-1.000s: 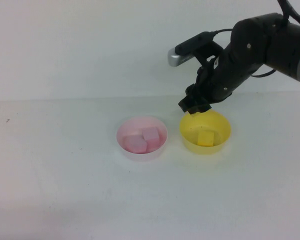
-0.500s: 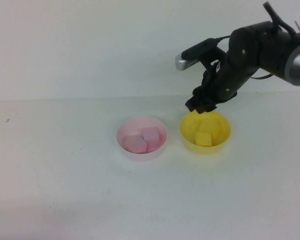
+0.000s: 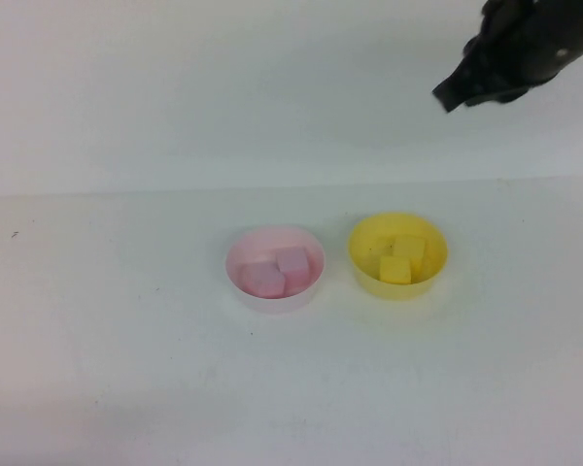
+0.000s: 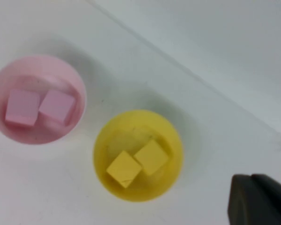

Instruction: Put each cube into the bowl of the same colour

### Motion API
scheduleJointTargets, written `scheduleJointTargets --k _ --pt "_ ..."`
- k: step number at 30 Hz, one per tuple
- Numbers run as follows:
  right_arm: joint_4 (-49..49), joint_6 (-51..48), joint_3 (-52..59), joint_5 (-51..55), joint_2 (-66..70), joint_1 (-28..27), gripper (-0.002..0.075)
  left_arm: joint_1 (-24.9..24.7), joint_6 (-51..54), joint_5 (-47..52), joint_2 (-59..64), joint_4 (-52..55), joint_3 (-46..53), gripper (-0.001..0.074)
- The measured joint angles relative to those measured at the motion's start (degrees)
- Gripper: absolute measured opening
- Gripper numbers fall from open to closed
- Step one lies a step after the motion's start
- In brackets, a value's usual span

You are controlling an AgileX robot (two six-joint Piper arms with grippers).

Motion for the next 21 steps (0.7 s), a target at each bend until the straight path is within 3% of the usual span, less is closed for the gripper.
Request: scheduleJointTargets --k 10,21 --pt "-1.9 0.5 2.6 2.6 -16.7 0.0 0.0005 0.0 0.0 0.0 0.0 0.0 0.0 0.0001" --pt "-2.9 2.2 32.8 -5.3 -37.4 0.0 0.0004 0.0 0.0 0.0 0.0 0.0 0.0 0.0001"
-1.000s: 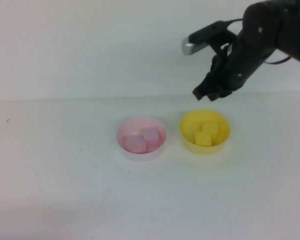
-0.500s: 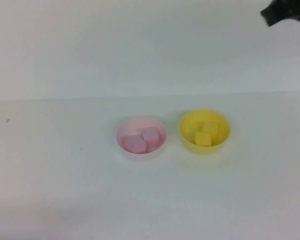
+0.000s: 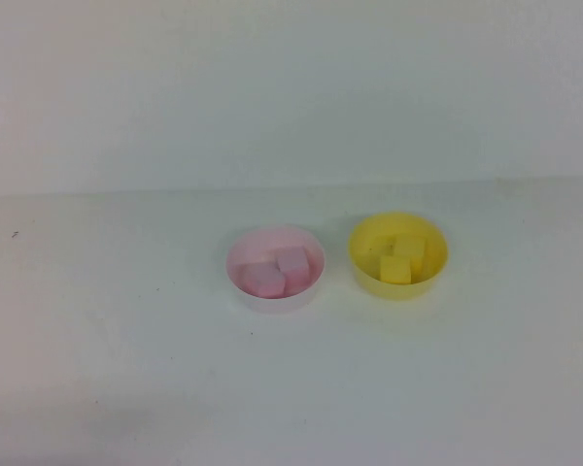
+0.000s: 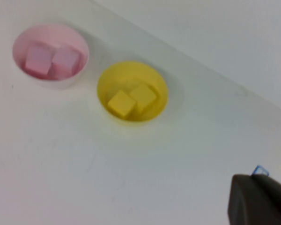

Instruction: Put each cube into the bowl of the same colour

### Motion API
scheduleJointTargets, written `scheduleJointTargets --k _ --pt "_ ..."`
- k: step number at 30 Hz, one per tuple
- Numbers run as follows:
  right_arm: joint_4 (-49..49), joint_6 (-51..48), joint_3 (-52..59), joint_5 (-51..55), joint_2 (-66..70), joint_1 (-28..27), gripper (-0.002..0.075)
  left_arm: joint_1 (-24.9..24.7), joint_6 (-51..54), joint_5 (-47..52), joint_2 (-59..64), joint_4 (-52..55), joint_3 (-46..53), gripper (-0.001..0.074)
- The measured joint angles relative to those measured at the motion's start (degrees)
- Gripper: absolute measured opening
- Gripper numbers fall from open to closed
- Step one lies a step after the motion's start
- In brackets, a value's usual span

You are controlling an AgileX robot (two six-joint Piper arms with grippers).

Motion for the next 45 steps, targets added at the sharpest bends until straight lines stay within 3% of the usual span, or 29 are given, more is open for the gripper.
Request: scheduleJointTargets --k 7,13,21,29,37,41,45 --pt "-0.1 0.5 19.0 -4.3 -16.5 0.0 0.0004 0.0 0.0 0.0 0.0 0.0 0.0 0.0000" --pt "-1.8 0.5 27.0 -1.7 -27.3 0.0 0.0004 0.0 0.0 0.0 0.0 0.0 0.0 0.0001" --pt "-4.2 1.7 31.1 1.1 -39.5 0.0 0.0004 0.0 0.0 0.0 0.0 0.0 0.0 0.0001" --pt "-6.9 1.8 31.7 0.6 -41.0 0.0 0.0004 0.0 0.0 0.0 0.0 0.0 0.0 0.0000" --pt "-6.9 2.0 32.1 -8.9 -40.4 -0.1 0.0004 0.0 0.0 0.0 0.0 0.0 0.0 0.0001" --pt "-3.2 2.0 35.9 -20.6 -42.3 -5.2 0.0004 0.0 0.0 0.0 0.0 0.0 0.0 0.0001" --pt "7.7 2.1 44.6 -31.7 -48.1 -14.4 0.0004 0.0 0.0 0.0 0.0 0.0 0.0 0.0001"
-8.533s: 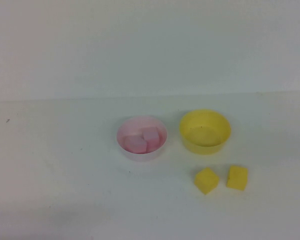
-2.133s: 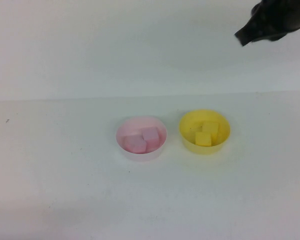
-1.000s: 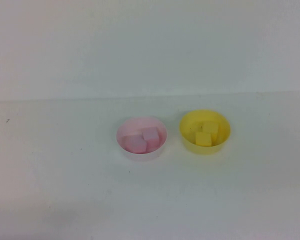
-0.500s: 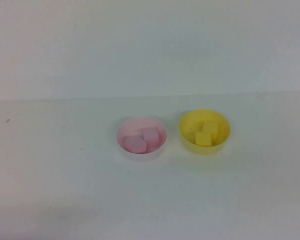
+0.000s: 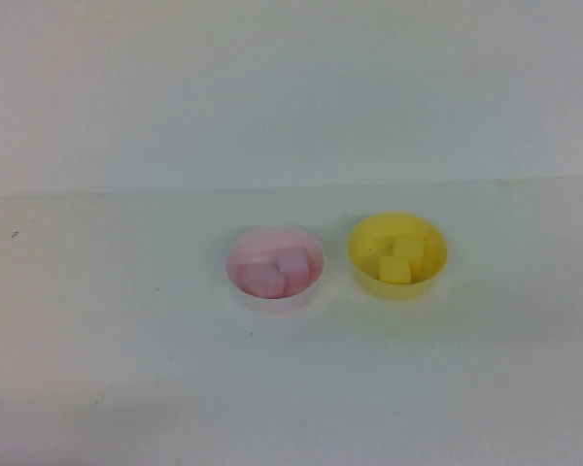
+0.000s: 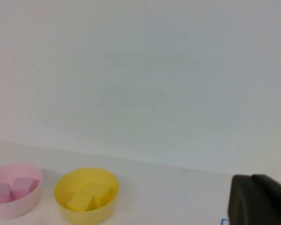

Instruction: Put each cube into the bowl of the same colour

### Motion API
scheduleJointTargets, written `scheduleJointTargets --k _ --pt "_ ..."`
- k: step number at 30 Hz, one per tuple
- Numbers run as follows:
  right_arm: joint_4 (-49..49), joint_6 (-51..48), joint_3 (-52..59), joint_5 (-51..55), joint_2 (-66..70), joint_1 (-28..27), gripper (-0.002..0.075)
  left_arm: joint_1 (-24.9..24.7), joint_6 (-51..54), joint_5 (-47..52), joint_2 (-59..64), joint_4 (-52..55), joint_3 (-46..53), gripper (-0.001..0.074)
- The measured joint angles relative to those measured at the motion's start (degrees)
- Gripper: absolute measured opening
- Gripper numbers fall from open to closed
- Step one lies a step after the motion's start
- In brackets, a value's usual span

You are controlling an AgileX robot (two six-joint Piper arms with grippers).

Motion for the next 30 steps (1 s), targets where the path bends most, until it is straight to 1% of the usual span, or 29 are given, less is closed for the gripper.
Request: scheduleJointTargets --k 3,6,10,13,21,30 --pt "4.7 0.0 7.5 -4.4 -5.6 -4.9 0.0004 0.0 0.0 0.0 0.0 0.0 0.0 0.0000" --pt "6.0 0.0 14.2 -5.2 -11.7 -8.1 0.0004 0.0 0.0 0.0 0.0 0.0 0.0 0.0001" --pt "6.2 0.0 22.3 -5.7 -17.4 -9.4 0.0004 0.0 0.0 0.0 0.0 0.0 0.0 0.0000" --pt "6.2 0.0 27.2 -5.6 -17.9 -9.5 0.0004 0.0 0.0 0.0 0.0 0.1 0.0 0.0001" --pt "6.2 -0.4 32.3 -2.5 -17.9 -9.5 0.0004 0.0 0.0 0.0 0.0 0.1 0.0 0.0000" --pt "5.3 -2.6 32.4 -1.2 -17.9 -9.5 0.0004 0.0 0.0 0.0 0.0 0.1 0.0 0.0000"
